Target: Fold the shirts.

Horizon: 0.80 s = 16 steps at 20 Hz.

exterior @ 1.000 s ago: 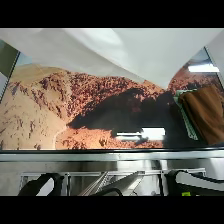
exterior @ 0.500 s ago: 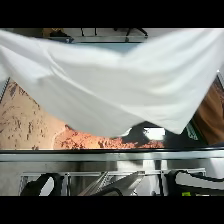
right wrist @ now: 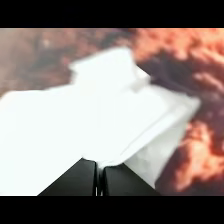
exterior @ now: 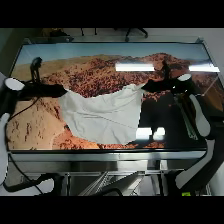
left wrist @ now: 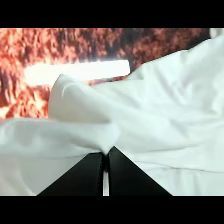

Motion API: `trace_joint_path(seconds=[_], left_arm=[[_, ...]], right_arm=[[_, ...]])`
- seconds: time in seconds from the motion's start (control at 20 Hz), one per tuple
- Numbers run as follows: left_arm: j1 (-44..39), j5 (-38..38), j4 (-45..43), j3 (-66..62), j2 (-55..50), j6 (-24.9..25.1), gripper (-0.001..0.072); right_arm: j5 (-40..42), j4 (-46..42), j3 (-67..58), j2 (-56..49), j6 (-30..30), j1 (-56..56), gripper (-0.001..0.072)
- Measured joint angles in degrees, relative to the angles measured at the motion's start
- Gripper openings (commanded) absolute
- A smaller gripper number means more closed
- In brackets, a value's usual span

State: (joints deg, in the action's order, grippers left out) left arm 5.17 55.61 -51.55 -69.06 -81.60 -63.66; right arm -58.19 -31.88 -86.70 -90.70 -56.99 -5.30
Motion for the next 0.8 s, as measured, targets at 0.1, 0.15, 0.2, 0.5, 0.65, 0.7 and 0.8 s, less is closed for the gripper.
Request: trace_joint_path(seconds=[0.1,0.15,0.2,0.5,0.65,0.7,0.8], left_arm=[[-0.4,-1.8,0.0,-1.1,-5.8,0.6,0.0022],[-0.5,-2.1,0.2,-2.5,-8.1,0.8,0.0385],[-0.5,-1.7,0.2,-4.5,-10.2,0.8,0.0683],[2.0,9.6,0.2,-18.6,-13.7,-5.2,0.0685],[4.9,16.9,0.1,-20.7,-10.4,-8.6,0.0685],[5.8,18.7,0.1,-19.3,-8.5,-9.5,0.0685],[6.9,20.9,0.0,-13.7,-3.8,-10.8,0.0684]], right_arm=[[3.3,0.1,0.5,-2.9,1.3,0.2,0.0077],[4.4,0.7,0.4,-3.6,2.3,0.2,0.0236],[5.1,1.3,0.2,-3.9,2.9,0.1,0.0383],[2.9,1.4,-2.6,0.3,4.8,-5.1,0.0530],[-2.9,1.2,-3.1,4.9,4.4,-10.9,0.0551],[-5.1,1.0,-3.0,6.0,4.2,-12.7,0.0550],[-10.1,1.0,-2.6,7.8,3.3,-15.6,0.0543]])
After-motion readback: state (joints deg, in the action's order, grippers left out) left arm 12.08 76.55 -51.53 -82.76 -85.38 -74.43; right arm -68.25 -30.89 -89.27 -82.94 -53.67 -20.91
